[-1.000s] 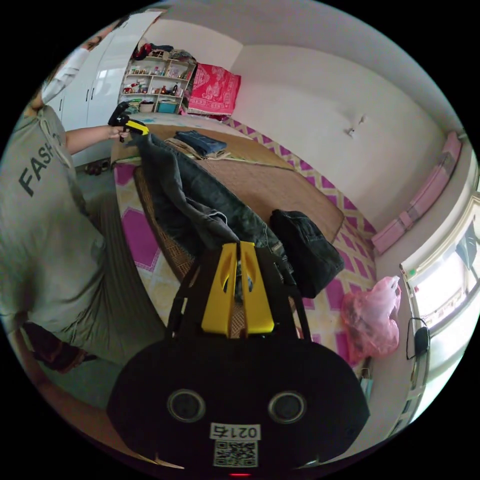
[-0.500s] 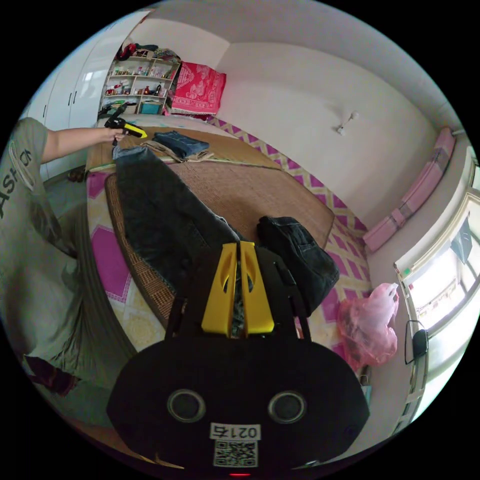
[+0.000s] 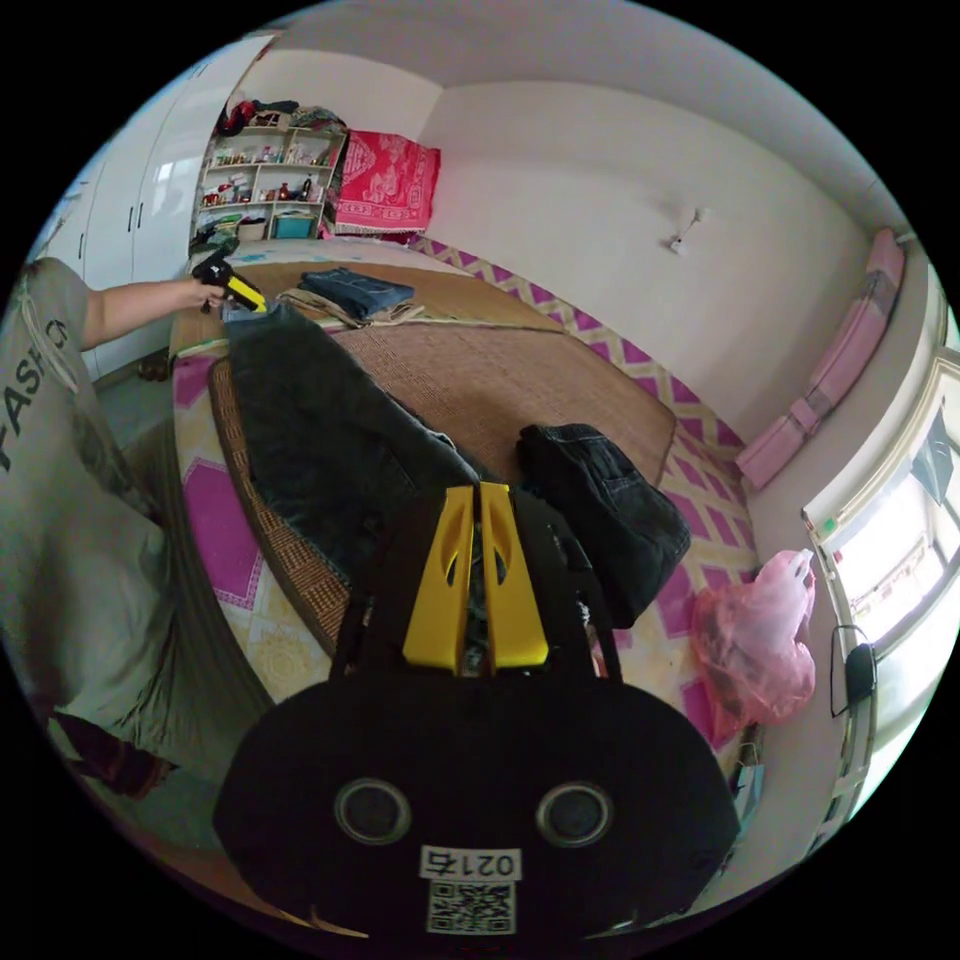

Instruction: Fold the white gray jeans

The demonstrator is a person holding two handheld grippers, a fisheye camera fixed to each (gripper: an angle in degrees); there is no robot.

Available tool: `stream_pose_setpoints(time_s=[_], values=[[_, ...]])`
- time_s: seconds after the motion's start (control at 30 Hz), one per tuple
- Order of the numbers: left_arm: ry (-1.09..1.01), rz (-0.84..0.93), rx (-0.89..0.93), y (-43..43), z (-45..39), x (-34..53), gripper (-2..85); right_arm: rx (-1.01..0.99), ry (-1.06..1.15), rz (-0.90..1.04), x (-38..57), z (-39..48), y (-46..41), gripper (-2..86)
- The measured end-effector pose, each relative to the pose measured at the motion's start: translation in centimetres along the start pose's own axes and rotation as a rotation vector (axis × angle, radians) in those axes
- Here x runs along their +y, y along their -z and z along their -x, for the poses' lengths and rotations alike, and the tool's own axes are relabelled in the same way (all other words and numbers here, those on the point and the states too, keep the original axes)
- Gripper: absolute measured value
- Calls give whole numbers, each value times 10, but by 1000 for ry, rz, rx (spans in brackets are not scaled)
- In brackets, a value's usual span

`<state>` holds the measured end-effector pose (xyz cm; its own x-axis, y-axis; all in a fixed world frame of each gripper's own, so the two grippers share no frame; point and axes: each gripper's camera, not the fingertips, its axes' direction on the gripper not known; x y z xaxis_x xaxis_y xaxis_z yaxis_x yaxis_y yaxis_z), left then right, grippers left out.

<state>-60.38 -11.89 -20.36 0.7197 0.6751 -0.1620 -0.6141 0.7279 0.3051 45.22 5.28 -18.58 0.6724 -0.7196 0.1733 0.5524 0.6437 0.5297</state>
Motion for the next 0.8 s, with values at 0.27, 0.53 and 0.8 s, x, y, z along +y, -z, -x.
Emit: stream_pose_setpoints(time_s=[0.27,0.53,0.8], values=[[-157,-31,279,121,-11,101,-9,-234,-18,-17,80,14,58,-10],[22,168,346,68,-21,175,-8,-343,-169,209,144,44,-1,-9],[260,-80,406,104,39,202,30,-308,-186,268,135,37,-11,4]])
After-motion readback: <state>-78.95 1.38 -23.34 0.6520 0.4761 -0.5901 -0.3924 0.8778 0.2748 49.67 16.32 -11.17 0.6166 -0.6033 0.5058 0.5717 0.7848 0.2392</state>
